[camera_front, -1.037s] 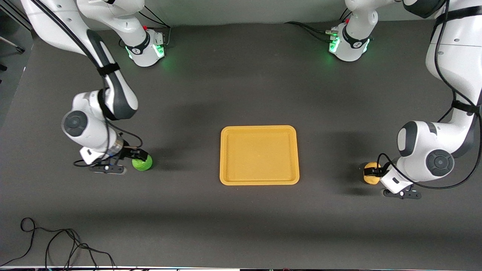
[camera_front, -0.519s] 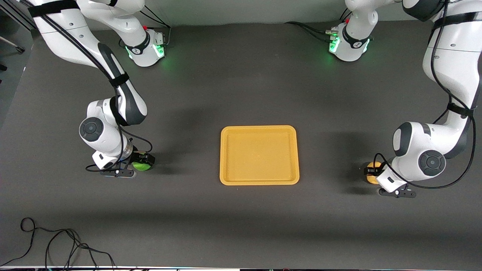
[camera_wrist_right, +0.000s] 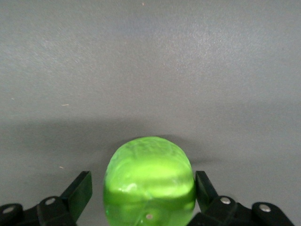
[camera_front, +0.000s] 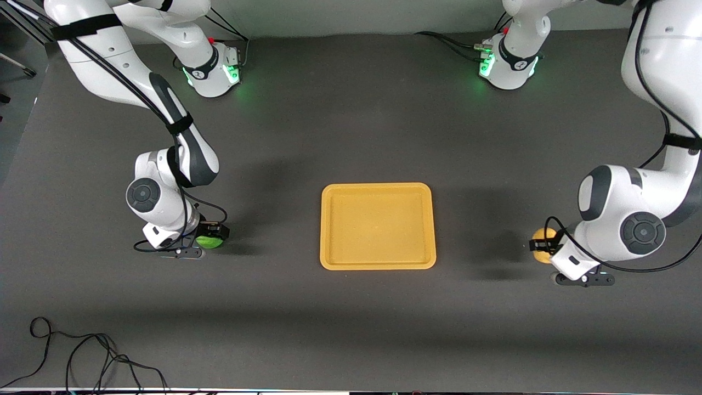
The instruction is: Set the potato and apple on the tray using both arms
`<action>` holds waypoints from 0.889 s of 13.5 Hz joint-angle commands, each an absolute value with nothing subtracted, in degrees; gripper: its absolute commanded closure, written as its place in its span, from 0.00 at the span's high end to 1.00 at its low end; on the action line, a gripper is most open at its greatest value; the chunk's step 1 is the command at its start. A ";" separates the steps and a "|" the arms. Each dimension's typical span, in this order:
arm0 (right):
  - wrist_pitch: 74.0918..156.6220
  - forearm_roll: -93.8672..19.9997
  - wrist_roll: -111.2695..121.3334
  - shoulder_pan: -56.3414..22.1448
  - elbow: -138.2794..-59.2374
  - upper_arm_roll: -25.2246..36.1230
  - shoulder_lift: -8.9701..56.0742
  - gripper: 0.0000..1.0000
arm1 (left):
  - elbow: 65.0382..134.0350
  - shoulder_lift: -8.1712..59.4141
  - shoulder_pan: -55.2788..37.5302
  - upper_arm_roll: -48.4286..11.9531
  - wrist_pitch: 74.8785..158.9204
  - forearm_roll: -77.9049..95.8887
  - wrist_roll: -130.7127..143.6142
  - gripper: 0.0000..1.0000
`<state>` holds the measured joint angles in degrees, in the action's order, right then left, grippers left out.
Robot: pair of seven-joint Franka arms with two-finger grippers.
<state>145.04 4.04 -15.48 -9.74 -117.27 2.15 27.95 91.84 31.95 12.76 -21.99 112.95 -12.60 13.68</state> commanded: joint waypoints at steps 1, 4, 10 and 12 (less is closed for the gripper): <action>145.37 5.45 -16.96 -9.58 -116.54 2.29 28.04 0.45 | 89.74 31.64 9.16 -26.27 109.25 -11.87 23.96 0.26; 140.39 5.27 -17.40 -9.58 -114.88 2.20 24.54 0.20 | 89.74 32.95 0.82 -26.89 114.50 -11.87 35.82 0.26; 112.34 4.48 -17.57 -9.58 -97.93 0.27 21.62 0.20 | 90.09 39.63 -7.90 -25.93 122.07 -12.74 45.35 0.27; 111.18 1.78 -20.02 -9.58 -95.55 -1.31 21.71 0.20 | 90.17 40.86 -8.26 -25.84 123.48 -12.83 45.35 0.28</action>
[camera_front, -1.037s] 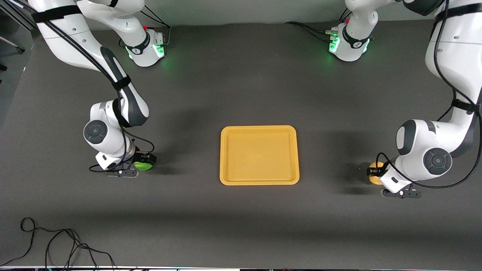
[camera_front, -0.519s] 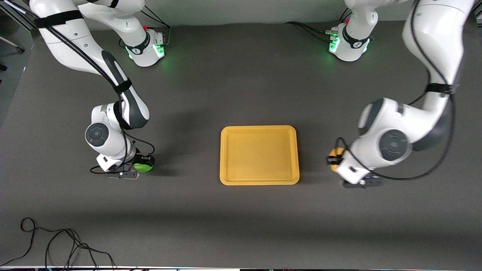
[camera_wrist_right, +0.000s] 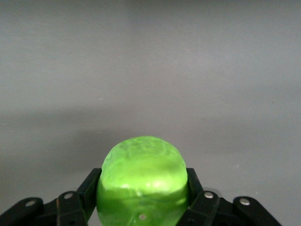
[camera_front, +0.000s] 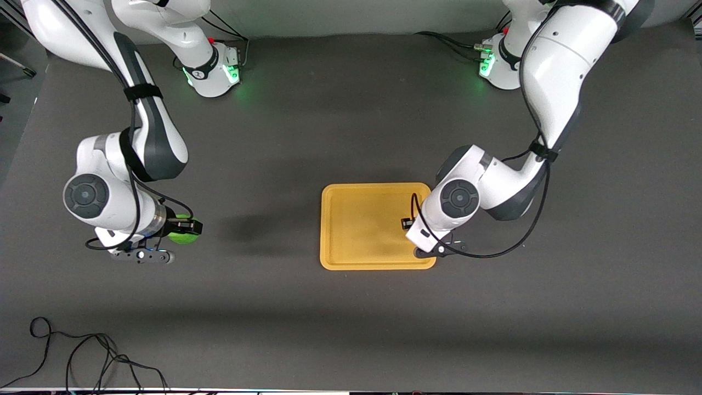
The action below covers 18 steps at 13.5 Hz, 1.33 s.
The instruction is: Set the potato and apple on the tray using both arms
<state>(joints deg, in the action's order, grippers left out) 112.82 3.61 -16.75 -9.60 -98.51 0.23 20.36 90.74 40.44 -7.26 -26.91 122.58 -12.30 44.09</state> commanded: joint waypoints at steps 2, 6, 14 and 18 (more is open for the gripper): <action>111.18 -0.17 -21.97 -9.67 -93.27 -2.89 22.23 0.19 | 90.61 41.22 -8.35 -25.58 123.66 -14.31 45.35 0.39; 111.27 -0.09 -32.23 -9.67 -88.25 -9.21 25.30 0.19 | 91.84 42.36 -8.35 -25.58 125.95 -14.76 45.26 0.87; 119.17 6.99 -61.84 -13.78 -75.86 -23.28 41.54 0.19 | 91.76 35.01 -1.95 -25.66 119.02 -15.55 40.90 1.00; 127.78 20.02 -71.88 -18.19 -75.15 -27.85 49.21 0.19 | 91.76 23.40 6.57 -26.28 109.10 -14.68 26.66 1.00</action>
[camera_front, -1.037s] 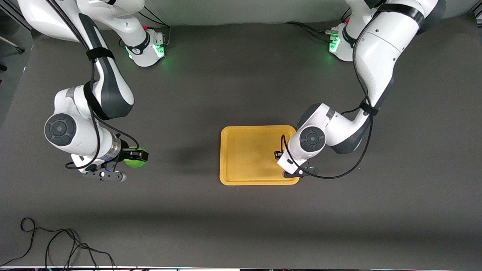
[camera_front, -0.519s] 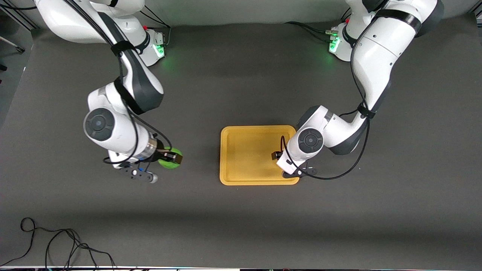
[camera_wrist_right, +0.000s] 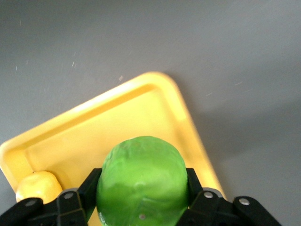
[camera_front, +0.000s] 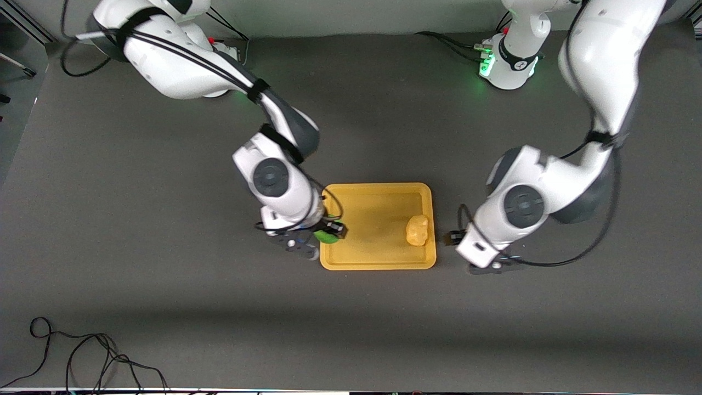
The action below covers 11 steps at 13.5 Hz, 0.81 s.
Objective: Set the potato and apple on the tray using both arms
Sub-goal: 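Lower the apple onto the tray with the right gripper while the left withdraws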
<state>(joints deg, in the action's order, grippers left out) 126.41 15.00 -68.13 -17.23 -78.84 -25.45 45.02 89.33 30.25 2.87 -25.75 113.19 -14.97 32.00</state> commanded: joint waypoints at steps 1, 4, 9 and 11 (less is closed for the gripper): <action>128.75 20.65 -73.20 -18.72 -74.36 -28.73 50.78 0.19 | 91.84 20.86 8.68 -26.28 106.90 -13.98 24.98 1.00; 129.90 25.21 -76.79 -20.74 -69.89 -28.74 56.84 0.19 | 90.01 13.12 15.53 -26.19 99.96 -9.69 15.78 1.00; 131.92 27.25 -79.63 -22.50 -68.47 -28.74 59.68 0.29 | 87.45 5.37 24.34 -25.49 89.12 -5.98 0.09 1.00; 131.92 27.33 -79.54 -23.03 -68.29 -28.65 60.38 1.00 | 87.19 5.62 24.96 -25.40 90.26 -5.98 0.09 1.00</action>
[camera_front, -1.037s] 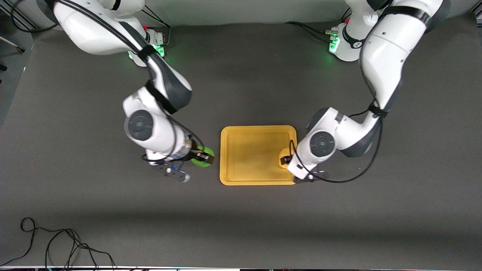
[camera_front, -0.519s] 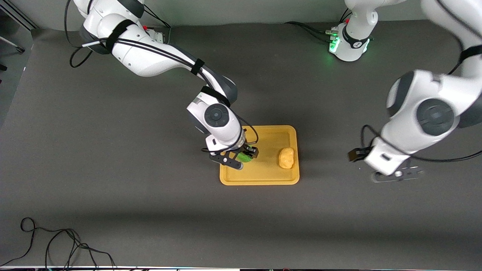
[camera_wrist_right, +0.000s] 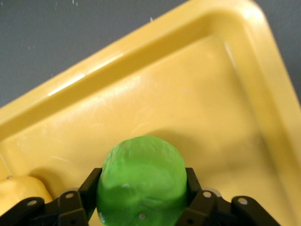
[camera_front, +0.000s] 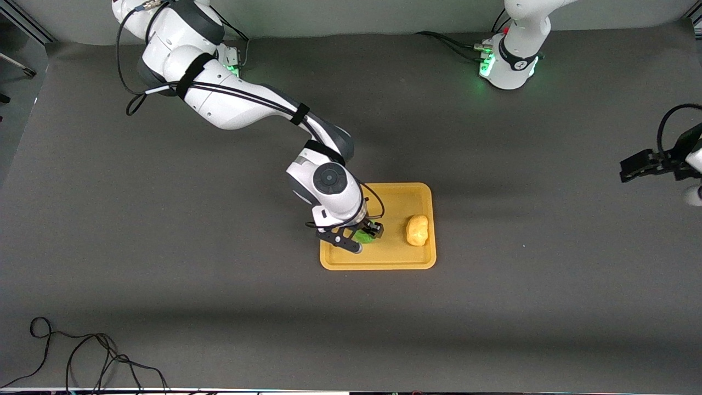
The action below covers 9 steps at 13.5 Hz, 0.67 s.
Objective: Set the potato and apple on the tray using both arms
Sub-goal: 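Lower the apple onto the tray with the right gripper while the left withdraws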
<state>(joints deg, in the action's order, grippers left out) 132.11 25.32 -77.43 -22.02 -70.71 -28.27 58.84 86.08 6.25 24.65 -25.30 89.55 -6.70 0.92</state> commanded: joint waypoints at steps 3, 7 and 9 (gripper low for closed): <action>130.27 27.95 -79.19 -21.72 -68.47 -28.91 58.46 1.00 | 86.57 6.15 24.96 -25.14 91.40 -6.68 0.09 1.00; 115.27 27.95 -72.29 -12.42 -70.39 -37.42 48.72 1.00 | 86.92 5.63 24.96 -24.52 91.41 -7.12 0.09 1.00; 106.13 27.60 -58.16 -10.20 -70.05 -37.97 43.53 1.00 | 87.36 4.05 25.05 -24.35 90.53 -7.12 -0.09 1.00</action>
